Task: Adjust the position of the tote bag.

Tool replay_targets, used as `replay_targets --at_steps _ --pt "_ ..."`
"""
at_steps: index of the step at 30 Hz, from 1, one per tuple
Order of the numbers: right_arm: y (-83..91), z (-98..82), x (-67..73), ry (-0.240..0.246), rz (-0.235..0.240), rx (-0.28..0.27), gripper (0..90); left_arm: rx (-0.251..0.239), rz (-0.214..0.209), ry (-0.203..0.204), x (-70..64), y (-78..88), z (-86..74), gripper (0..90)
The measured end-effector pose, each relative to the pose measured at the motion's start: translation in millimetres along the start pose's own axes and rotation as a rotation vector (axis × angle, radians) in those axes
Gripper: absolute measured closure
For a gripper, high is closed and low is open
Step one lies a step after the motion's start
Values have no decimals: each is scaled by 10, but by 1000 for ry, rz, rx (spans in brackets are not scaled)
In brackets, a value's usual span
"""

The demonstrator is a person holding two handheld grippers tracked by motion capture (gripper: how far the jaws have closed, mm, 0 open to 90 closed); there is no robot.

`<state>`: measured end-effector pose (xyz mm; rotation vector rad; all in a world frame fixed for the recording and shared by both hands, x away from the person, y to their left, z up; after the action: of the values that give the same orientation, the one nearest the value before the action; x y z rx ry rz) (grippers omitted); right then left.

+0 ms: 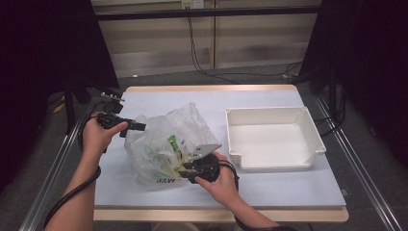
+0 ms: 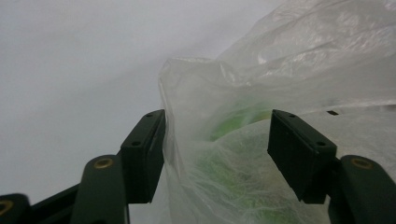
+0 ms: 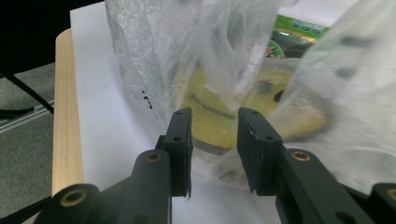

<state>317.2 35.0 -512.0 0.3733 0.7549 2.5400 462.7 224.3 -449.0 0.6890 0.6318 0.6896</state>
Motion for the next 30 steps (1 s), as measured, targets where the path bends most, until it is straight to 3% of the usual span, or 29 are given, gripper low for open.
replay_targets --at_steps 6,10,12,17,21,25,30 --pt "-75 11 33 8 11 7 670 29 -16 -46 -82 -60 -13 347" --pt "-49 -30 -5 8 -5 16 669 -15 17 -55 -39 -8 60 352" --pt "-30 -46 -35 0 -14 17 667 -10 27 -59 -32 31 79 352" --pt "-9 -46 -87 -11 -32 7 675 -30 23 -54 -79 124 163 376" --pt "-26 -50 -80 7 -41 14 681 -12 -17 -63 -202 115 182 473" --pt "-29 -62 -94 5 -48 14 707 -23 -77 -57 -369 64 196 641" --pt "-11 -28 -129 -17 -60 -12 780 5 -128 -70 -564 -60 158 701"
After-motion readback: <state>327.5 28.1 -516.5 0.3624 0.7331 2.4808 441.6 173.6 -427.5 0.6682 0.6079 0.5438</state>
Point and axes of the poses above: each handheld gripper's, and its own axes: y roughly backward along the jaws, z roughly out of its top, x roughly to its left, the point moved 9 cm from there along -y, roughly forward along the jaws, and after that the axes turned 1 degree about -x, right-handed, at the moved point
